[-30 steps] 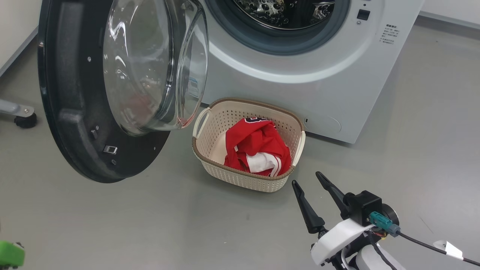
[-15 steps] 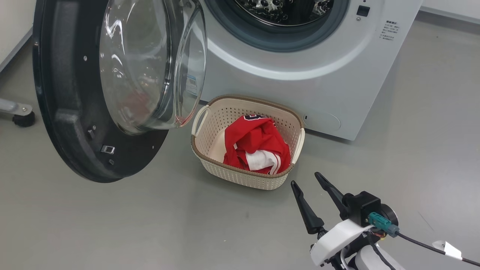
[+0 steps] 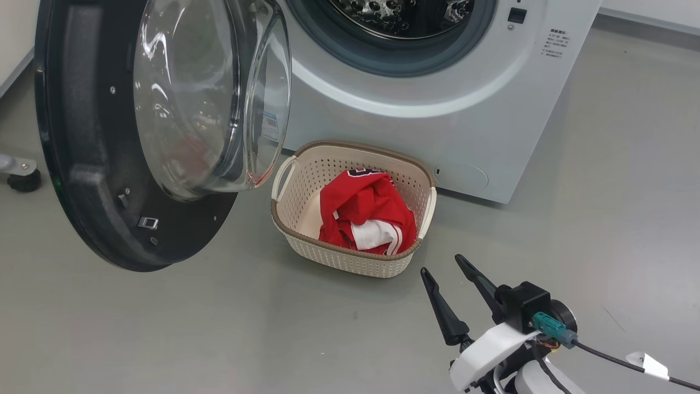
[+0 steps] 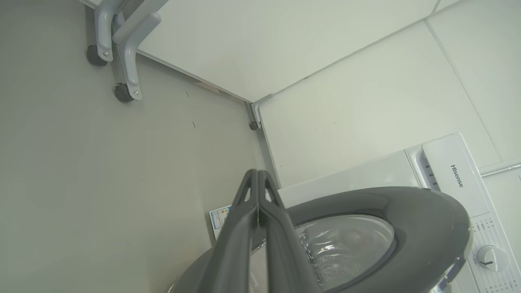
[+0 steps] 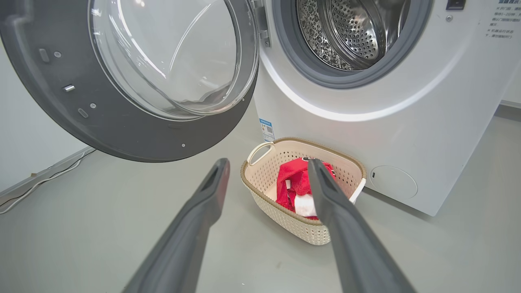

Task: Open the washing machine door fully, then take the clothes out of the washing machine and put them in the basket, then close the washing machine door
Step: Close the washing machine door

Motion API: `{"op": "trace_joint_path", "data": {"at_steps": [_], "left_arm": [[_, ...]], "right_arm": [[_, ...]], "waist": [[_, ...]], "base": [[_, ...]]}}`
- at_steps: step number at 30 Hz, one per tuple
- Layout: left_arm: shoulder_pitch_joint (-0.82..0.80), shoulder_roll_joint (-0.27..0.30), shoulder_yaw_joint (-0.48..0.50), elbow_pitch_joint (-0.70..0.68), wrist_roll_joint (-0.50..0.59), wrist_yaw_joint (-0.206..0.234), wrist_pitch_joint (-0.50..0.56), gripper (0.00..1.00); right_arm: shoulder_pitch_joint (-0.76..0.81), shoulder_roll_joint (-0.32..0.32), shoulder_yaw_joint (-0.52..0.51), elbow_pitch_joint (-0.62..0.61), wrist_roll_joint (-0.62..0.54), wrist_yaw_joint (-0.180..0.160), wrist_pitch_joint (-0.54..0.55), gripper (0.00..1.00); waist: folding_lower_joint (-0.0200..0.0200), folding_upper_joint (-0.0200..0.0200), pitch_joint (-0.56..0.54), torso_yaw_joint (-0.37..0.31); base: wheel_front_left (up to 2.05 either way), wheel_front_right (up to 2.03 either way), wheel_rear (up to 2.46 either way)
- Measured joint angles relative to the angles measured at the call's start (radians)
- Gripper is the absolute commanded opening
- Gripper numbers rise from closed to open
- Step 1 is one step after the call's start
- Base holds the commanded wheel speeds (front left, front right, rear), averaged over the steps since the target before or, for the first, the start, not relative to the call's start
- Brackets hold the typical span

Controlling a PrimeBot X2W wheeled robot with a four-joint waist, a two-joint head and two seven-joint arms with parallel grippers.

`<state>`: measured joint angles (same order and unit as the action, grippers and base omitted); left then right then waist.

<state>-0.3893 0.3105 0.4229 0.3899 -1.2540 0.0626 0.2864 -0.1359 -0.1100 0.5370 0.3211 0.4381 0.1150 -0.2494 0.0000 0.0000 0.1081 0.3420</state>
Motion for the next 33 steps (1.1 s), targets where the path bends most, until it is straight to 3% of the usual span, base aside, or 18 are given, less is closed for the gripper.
{"op": "trace_joint_path", "data": {"at_steps": [4, 12, 33], "left_arm": [[-0.037, -0.019, 0.033, 0.047, -0.073, 0.056, 0.071, 0.0], [-0.075, -0.035, 0.067, 0.107, -0.153, 0.057, 0.168, 0.0], [-0.169, -0.053, 0.057, 0.28, -0.184, 0.065, 0.328, 0.0]], "right_arm": [[0.0, 0.0, 0.004, 0.003, 0.0, 0.001, 0.0, 1.0], [-0.001, 0.003, 0.014, 0.004, 0.0, 0.001, -0.002, 1.0], [-0.024, -0.002, 0.012, 0.004, -0.002, 0.007, -0.002, 1.0]], "waist": [[0.0, 0.0, 0.001, -0.005], [0.0, 0.0, 0.002, -0.017], [0.0, 0.0, 0.04, -0.061]], "base": [[0.0, 0.0, 0.0], [0.0, 0.0, 0.0], [0.0, 0.0, 0.0]]}}
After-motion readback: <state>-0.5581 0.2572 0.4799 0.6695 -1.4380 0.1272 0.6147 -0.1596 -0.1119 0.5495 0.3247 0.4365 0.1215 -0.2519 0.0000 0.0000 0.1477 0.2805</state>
